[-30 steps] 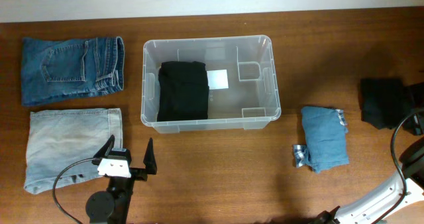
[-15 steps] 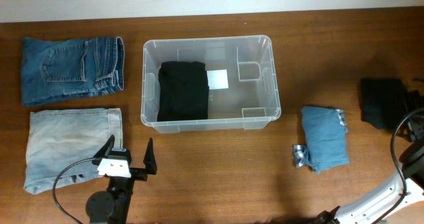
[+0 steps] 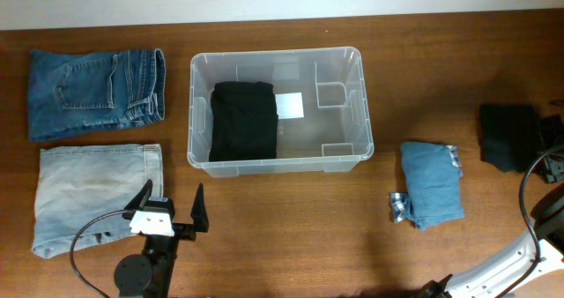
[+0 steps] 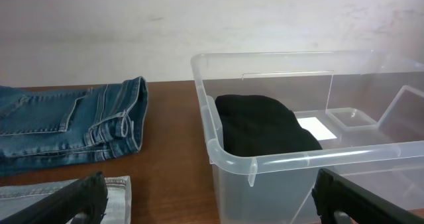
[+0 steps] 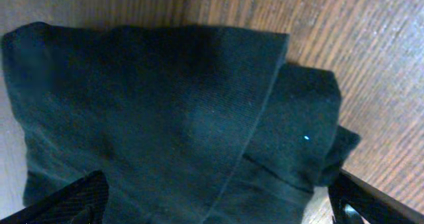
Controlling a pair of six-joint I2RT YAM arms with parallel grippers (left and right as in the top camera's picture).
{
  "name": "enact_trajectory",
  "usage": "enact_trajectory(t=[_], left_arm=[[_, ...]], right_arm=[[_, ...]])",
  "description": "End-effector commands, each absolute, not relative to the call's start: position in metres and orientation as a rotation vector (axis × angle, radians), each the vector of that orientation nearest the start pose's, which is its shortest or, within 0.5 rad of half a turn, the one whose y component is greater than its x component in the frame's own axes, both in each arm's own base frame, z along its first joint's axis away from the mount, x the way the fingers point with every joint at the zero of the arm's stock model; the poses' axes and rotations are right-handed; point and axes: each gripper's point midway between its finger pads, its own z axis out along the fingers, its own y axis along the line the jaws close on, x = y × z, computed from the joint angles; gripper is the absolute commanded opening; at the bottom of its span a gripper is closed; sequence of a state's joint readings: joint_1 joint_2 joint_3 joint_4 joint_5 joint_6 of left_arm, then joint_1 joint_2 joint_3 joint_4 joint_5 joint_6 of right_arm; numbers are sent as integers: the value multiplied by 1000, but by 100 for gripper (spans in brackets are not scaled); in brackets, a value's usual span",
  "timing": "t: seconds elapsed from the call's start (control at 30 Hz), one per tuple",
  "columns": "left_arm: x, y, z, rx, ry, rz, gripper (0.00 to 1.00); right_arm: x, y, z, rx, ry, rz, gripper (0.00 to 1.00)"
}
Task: Pack container
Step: 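Lower the right gripper and grasp the second black garment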
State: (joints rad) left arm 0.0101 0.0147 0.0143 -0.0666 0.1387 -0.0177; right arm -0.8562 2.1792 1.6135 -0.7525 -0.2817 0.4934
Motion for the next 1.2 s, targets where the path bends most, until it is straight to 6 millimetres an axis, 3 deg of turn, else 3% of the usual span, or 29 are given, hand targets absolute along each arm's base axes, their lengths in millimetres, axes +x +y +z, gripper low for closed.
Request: enact_trajectory(t=[0.0, 0.2, 0.57, 0.77, 1.17], left_arm=[[245, -19, 159, 88, 1636, -100, 99], [245, -19, 159, 89, 1636, -100, 99], [245, -19, 159, 89, 1636, -100, 99], [245, -19, 159, 88, 1636, -100, 99], [245, -19, 159, 88, 1636, -100, 99]], right_arm=[[345, -303, -8, 1727, 2300, 389, 99], [358, -292, -9, 1696, 2322, 378, 99], [351, -290, -18, 1730, 2336, 325, 98], [349, -289, -25, 1741, 2347, 330, 63], [347, -290, -29, 1753, 2352, 317, 8]])
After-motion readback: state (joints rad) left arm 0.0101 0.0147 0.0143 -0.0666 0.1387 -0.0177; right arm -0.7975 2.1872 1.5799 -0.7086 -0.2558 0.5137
